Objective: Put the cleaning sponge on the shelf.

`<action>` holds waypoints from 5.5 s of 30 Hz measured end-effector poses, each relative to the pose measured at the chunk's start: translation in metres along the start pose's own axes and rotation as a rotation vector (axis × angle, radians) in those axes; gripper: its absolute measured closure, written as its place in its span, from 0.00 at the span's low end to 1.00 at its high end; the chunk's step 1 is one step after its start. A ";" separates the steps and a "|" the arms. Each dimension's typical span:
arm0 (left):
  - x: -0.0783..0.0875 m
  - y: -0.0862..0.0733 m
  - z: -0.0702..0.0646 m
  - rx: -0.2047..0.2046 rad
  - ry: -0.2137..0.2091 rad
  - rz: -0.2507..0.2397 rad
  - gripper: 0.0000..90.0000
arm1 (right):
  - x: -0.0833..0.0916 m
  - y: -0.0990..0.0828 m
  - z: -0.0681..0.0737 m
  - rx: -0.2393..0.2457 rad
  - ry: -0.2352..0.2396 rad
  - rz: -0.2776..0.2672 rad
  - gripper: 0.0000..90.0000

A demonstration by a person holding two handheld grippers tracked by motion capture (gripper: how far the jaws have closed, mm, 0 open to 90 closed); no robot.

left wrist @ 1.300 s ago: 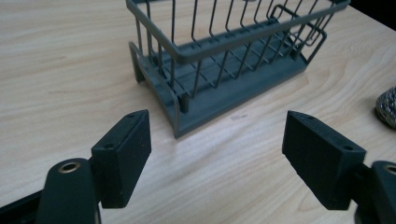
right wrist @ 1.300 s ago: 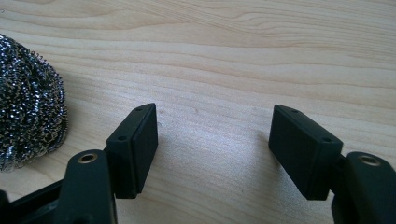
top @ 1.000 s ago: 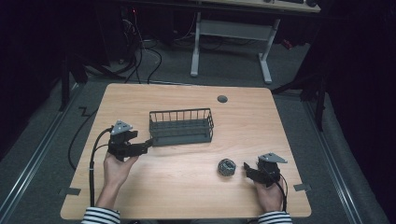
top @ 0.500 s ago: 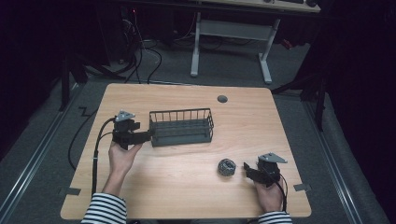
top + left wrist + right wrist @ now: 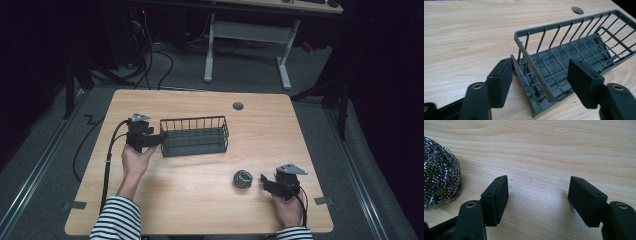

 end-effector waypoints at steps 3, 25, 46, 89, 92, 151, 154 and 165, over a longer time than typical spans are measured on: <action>-0.002 -0.001 0.000 -0.005 -0.002 0.010 0.47 | 0.000 0.000 0.000 0.000 0.000 0.000 0.37; 0.000 -0.004 -0.002 -0.018 -0.034 0.039 0.73 | 0.000 0.000 0.001 0.004 0.006 -0.002 0.37; 0.011 -0.009 -0.010 -0.050 -0.058 0.049 0.76 | 0.000 0.000 0.001 0.004 0.008 -0.002 0.37; 0.049 -0.002 -0.010 -0.054 -0.069 -0.044 0.38 | 0.000 0.000 0.001 0.003 0.008 -0.002 0.36; 0.058 -0.003 -0.006 -0.059 -0.066 -0.068 0.37 | 0.000 0.000 0.001 0.002 0.008 -0.001 0.36; 0.056 -0.127 0.045 -0.116 0.162 0.045 0.31 | 0.011 0.012 0.006 0.028 0.083 -0.034 0.32; 0.056 -0.127 0.044 -0.117 0.164 0.046 0.30 | 0.015 0.014 0.008 0.023 0.099 -0.045 0.32; 0.056 -0.127 0.044 -0.117 0.161 0.048 0.29 | 0.028 0.027 0.020 0.046 0.163 -0.086 0.32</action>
Point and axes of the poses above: each handheld gripper's, and its own axes: x roughly backward along the jaws, y roughly out of its top, z roughly to its left, the point moved 6 cm from there along -x, roughly forward along the jaws, and after that the axes turned 11 degrees about -z, right-handed, at the moved point
